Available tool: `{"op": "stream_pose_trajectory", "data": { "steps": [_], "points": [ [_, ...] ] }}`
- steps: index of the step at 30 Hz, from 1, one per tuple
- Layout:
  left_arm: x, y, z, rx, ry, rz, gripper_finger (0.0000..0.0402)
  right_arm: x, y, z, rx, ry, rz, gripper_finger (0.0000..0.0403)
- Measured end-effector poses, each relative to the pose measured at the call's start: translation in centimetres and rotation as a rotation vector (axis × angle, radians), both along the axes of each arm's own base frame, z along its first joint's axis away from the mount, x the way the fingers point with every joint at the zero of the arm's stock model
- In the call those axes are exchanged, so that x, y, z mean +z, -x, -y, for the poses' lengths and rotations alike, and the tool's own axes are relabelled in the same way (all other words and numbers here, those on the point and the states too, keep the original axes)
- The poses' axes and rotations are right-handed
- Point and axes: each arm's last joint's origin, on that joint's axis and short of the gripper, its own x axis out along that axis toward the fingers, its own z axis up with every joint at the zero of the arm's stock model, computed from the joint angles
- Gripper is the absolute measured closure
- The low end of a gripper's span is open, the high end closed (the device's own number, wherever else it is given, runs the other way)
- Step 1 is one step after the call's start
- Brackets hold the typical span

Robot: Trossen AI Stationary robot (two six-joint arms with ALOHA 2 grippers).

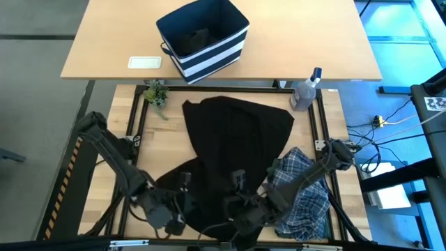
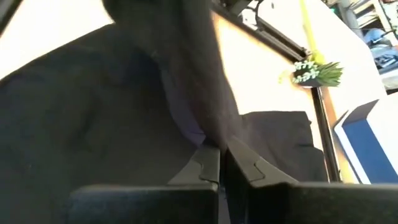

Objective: Fold Laundry from Bin
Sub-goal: Fold the black shirt

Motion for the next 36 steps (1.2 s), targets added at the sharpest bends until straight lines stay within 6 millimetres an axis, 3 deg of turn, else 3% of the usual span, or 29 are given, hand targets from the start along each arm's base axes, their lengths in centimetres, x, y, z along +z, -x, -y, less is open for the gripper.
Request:
{"op": "stream_pose_trajectory", "data": {
  "steps": [9, 17, 24, 36],
  "points": [
    [-3.3, -2.7, 1.9, -0.030, 0.016, -0.016, 0.0393, 1.3, 3.5, -1.2, 0.030, -0.088, -0.100, 0.0402],
    [-3.6, -4.3, 2.6, -0.101, 0.075, 0.047, 0.0392, 1.0, 4.4, -1.9, 0.074, -0.208, -0.196, 0.0402],
    [-5.8, -6.0, 2.9, -0.115, 0.091, 0.022, 0.0391, 0.7, 5.7, -2.6, 0.047, -0.242, -0.259, 0.0403],
    [-9.8, -9.0, 3.8, -0.134, 0.147, 0.035, 0.0391, -3.9, 7.2, -3.3, 0.004, -0.337, -0.412, 0.0403]
  ]
}}
